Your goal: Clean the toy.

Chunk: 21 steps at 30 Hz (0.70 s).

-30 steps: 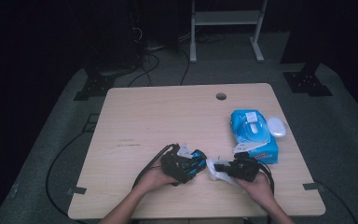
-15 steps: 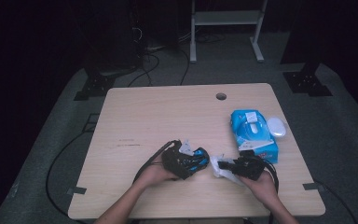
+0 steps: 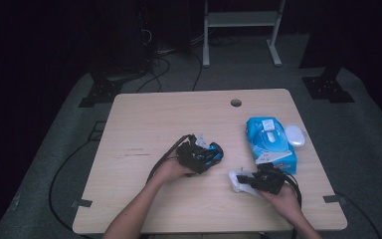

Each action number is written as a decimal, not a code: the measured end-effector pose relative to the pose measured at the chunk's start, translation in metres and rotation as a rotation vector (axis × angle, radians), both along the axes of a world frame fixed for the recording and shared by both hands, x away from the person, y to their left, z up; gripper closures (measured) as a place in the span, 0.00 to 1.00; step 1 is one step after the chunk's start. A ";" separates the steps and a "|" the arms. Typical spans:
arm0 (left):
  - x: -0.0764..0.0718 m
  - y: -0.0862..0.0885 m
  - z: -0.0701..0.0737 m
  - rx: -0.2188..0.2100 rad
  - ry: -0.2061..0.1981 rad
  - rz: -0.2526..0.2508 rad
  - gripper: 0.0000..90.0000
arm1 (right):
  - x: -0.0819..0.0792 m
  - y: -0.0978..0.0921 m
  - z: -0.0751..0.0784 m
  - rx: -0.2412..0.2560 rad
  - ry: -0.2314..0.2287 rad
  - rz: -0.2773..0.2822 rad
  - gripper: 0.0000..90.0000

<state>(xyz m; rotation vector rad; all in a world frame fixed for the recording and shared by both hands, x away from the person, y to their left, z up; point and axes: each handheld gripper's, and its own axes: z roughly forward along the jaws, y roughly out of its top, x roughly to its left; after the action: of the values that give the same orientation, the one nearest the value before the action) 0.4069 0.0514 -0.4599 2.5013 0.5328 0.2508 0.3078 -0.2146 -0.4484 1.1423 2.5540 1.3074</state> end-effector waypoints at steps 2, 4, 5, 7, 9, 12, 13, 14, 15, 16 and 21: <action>0.002 0.002 -0.002 -0.037 0.016 0.008 0.29 | 0.001 -0.002 -0.006 -0.041 0.014 -0.003 0.90; 0.002 0.003 -0.002 -0.066 0.011 0.014 0.29 | 0.004 -0.004 -0.012 -0.056 0.047 -0.002 0.79; 0.002 0.003 -0.002 -0.064 0.009 0.015 0.29 | 0.004 -0.005 -0.013 -0.063 0.051 -0.010 0.75; 0.002 0.004 -0.001 -0.068 0.003 0.013 0.28 | 0.003 -0.007 -0.011 -0.060 0.030 -0.021 0.67; 0.000 0.004 0.002 -0.081 -0.004 0.021 0.23 | 0.001 -0.009 -0.005 -0.047 -0.008 -0.028 0.61; -0.001 0.006 0.007 -0.102 -0.020 0.023 0.20 | 0.000 -0.012 0.004 -0.035 -0.060 -0.042 0.55; -0.002 0.006 0.009 -0.106 -0.024 0.023 0.19 | 0.000 -0.013 0.007 -0.033 -0.072 -0.049 0.55; -0.004 0.007 0.010 -0.112 -0.029 0.024 0.18 | -0.001 -0.014 0.009 -0.025 -0.082 -0.052 0.54; -0.005 0.008 0.012 -0.119 -0.034 0.024 0.18 | -0.001 -0.016 0.011 -0.021 -0.097 -0.062 0.54; -0.007 0.009 0.013 -0.127 -0.037 0.021 0.17 | -0.001 -0.018 0.013 -0.016 -0.110 -0.069 0.53; -0.014 0.019 0.023 -0.165 -0.067 0.017 0.16 | 0.001 -0.027 0.017 0.023 -0.117 -0.085 0.52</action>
<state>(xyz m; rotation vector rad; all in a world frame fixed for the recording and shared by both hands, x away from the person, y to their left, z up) 0.3926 0.0701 -0.4370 2.3212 0.5254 0.2841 0.3087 -0.2418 -0.4312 1.1297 2.3879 1.3446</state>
